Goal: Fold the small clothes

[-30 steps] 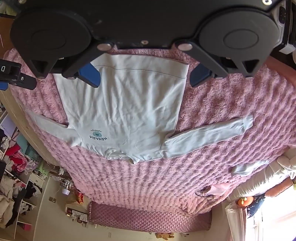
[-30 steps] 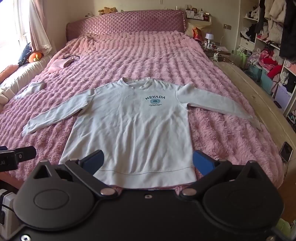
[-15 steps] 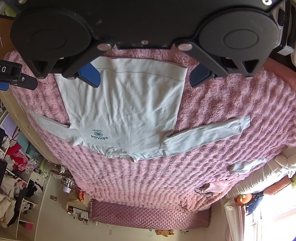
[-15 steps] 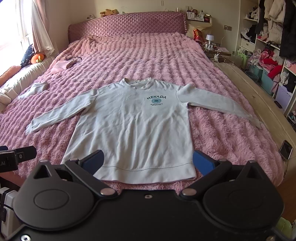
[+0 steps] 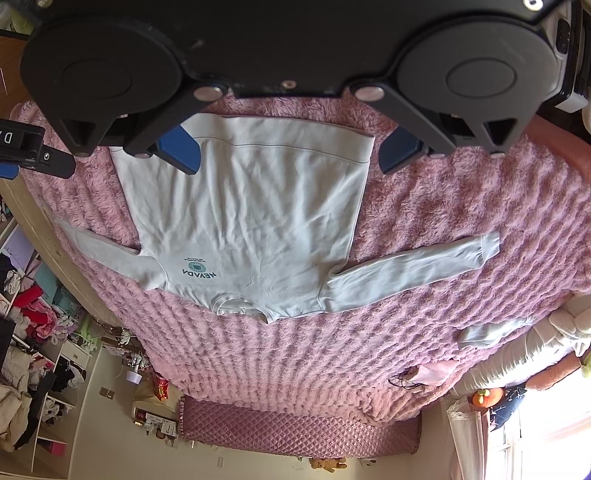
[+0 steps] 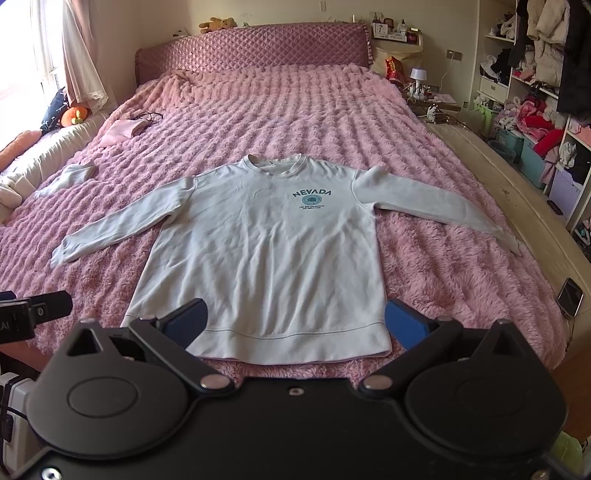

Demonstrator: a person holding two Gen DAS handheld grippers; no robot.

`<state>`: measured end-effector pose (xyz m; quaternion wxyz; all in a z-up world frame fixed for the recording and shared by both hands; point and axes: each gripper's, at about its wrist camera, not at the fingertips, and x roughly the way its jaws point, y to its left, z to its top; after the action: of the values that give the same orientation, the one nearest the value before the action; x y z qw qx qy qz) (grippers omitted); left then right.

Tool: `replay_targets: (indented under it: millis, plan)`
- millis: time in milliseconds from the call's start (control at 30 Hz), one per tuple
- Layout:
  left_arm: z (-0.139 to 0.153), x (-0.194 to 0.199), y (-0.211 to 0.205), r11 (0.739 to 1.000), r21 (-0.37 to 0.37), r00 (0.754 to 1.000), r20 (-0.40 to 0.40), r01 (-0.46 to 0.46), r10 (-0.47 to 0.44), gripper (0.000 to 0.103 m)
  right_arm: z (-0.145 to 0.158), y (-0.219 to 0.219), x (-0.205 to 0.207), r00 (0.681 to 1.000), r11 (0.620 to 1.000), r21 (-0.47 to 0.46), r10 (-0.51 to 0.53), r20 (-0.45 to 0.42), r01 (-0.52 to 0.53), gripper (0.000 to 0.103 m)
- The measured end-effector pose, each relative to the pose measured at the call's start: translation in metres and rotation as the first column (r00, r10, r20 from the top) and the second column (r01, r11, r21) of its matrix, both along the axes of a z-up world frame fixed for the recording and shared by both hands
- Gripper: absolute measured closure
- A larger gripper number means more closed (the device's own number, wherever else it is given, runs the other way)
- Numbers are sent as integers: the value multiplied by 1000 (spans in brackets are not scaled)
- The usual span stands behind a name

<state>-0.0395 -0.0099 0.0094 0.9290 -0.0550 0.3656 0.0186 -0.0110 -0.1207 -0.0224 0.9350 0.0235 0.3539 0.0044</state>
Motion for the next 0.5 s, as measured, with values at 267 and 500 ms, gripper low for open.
replay_targets:
  millis: [267, 500]
  plan:
    - [1, 2, 0, 1000, -1, 1000, -7, -8, 8, 0, 0, 1, -1, 1000, 1000, -1, -1, -3, 1, 0]
    - [0, 2, 0, 1000, 3, 1000, -8, -9, 9, 0, -1, 1, -2, 1000, 1000, 1, -1, -6, 1, 0]
